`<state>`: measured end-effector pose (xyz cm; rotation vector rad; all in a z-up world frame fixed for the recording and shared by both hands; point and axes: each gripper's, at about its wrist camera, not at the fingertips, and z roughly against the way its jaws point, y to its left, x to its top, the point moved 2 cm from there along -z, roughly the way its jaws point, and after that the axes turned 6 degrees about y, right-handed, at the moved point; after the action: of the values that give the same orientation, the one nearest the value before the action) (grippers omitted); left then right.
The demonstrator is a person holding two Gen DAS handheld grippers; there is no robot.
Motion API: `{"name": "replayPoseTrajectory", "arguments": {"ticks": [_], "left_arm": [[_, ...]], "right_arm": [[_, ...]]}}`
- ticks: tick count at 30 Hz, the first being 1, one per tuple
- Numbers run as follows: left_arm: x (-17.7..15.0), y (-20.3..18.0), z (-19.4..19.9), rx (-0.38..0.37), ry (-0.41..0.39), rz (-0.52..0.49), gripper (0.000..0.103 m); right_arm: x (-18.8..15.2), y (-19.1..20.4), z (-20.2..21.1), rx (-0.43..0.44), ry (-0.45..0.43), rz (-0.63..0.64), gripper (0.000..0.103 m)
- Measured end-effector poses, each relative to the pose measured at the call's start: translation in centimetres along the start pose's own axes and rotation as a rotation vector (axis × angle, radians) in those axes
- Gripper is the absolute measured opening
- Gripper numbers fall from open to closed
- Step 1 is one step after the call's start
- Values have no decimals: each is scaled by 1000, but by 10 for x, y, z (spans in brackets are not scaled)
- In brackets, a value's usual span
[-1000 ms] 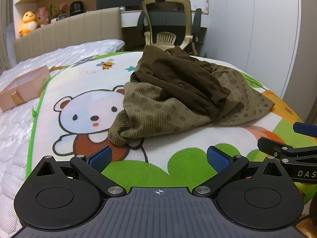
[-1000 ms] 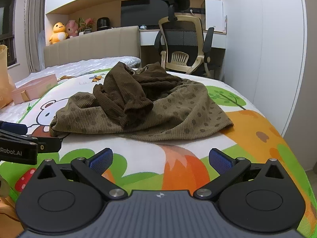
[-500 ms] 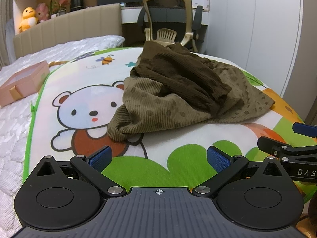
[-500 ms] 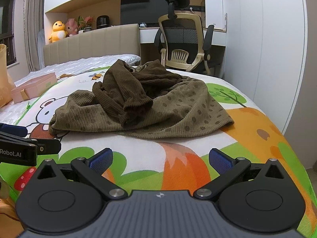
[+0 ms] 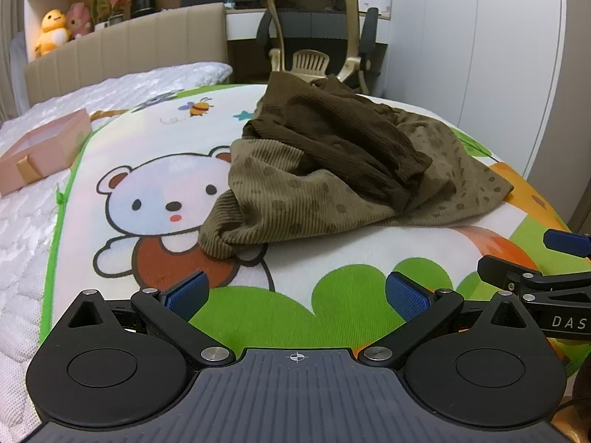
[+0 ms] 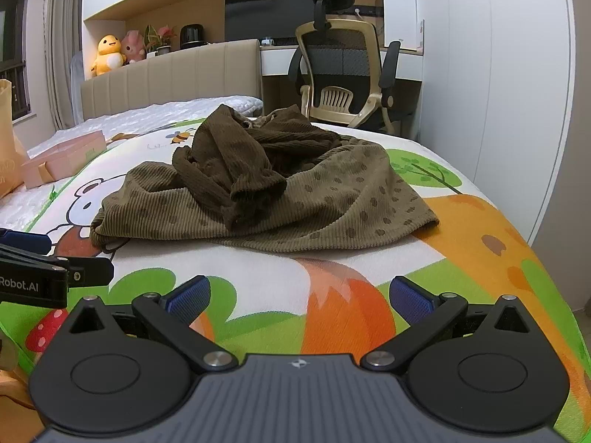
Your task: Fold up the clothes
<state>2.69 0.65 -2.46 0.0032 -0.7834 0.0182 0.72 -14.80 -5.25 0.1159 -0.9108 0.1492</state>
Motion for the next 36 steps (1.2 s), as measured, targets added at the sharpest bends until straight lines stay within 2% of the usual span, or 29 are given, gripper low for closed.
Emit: {"name": "replayPoseTrajectory", "arguments": {"ticks": [36], "left_arm": [[0, 3, -6, 0, 38, 14, 103]], "right_arm": [[-3, -4, -7, 8, 26, -12, 103]]}}
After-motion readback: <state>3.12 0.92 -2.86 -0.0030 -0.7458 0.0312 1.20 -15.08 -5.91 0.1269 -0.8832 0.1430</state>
